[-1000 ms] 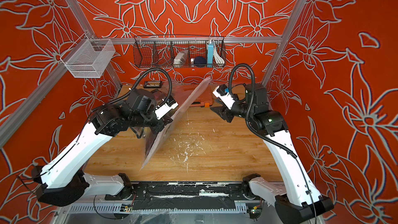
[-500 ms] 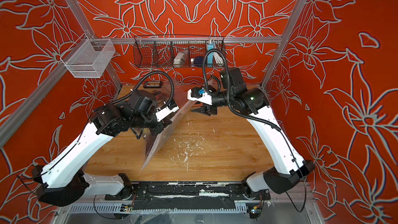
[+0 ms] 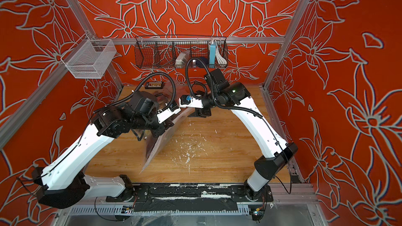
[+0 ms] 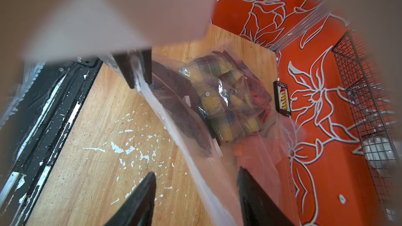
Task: Place the folded shirt into the vacuum bag
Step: Close the vacuum bag at the center of the board.
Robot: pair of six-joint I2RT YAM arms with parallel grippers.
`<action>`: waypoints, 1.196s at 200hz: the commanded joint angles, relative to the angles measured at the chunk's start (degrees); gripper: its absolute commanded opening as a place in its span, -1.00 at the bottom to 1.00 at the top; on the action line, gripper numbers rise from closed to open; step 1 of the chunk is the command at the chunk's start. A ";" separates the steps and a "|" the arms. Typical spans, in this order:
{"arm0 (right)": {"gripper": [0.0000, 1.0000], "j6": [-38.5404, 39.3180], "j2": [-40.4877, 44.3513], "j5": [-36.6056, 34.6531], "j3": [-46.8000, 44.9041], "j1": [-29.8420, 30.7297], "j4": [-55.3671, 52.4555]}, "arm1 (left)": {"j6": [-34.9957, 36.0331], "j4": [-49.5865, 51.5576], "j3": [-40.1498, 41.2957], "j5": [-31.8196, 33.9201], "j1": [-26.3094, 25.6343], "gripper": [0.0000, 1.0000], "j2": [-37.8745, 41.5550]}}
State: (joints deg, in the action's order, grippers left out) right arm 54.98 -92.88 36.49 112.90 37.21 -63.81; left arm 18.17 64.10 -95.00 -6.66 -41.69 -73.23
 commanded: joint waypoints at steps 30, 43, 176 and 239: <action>-0.05 -0.68 -0.99 -4.42 -1.79 1.24 -1.94 | 0.45 -1.28 -2.34 -3.36 0.03 -1.00 0.51; -0.06 -1.54 -0.69 -4.82 -2.49 1.37 -1.11 | 0.30 -0.75 -2.69 -3.63 0.03 -1.00 0.46; -1.00 -9.53 0.25 -7.90 -6.42 1.52 -0.48 | -4.67 4.11 -1.39 1.92 -2.78 -1.00 -0.03; -1.00 -20.22 -0.84 -6.40 -5.97 -5.11 4.42 | -11.84 10.34 2.92 6.00 -5.69 -0.97 -0.11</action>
State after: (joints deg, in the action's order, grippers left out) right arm 41.87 -93.27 31.57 107.15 36.73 -62.98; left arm 9.85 66.24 -94.06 -1.58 -46.04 -73.67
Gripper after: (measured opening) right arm 0.051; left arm 0.085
